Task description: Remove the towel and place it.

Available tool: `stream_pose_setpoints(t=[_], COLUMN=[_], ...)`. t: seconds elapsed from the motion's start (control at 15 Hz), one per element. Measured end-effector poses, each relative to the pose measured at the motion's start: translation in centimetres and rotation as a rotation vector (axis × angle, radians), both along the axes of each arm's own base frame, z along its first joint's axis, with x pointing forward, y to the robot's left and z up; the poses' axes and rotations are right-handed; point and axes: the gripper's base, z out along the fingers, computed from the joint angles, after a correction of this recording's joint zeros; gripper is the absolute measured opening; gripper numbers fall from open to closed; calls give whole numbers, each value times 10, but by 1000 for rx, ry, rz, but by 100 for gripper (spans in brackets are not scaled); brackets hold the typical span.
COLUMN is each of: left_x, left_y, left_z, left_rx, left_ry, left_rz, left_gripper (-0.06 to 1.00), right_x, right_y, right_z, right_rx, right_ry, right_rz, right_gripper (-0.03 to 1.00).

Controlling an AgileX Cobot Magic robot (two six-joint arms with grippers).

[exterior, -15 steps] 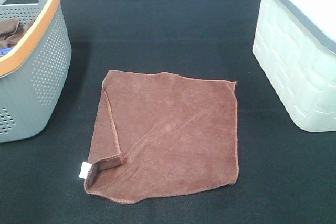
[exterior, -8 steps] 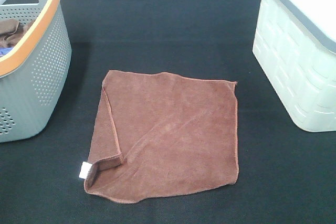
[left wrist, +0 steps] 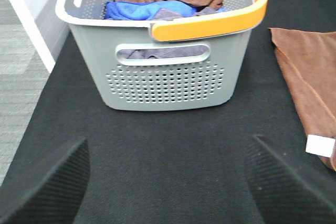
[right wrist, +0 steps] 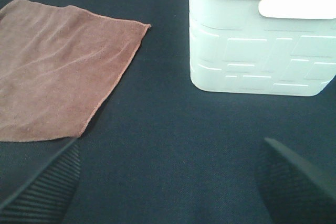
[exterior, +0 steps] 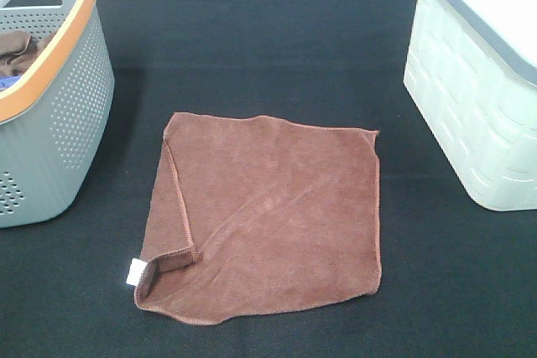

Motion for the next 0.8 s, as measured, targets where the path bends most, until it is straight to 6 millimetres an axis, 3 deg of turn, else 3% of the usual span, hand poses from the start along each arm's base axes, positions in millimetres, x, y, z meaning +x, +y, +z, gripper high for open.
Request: stream_pose_setpoints(t=[0.8], left_x=[0], left_y=[0], left_z=[0], left_rx=[1], left_ry=[0], left_rz=[-27], left_gripper=[77], right_x=[1], right_y=[0], right_z=[0], right_rx=[0], right_ry=[5], right_rz=[0], right_gripper=[85])
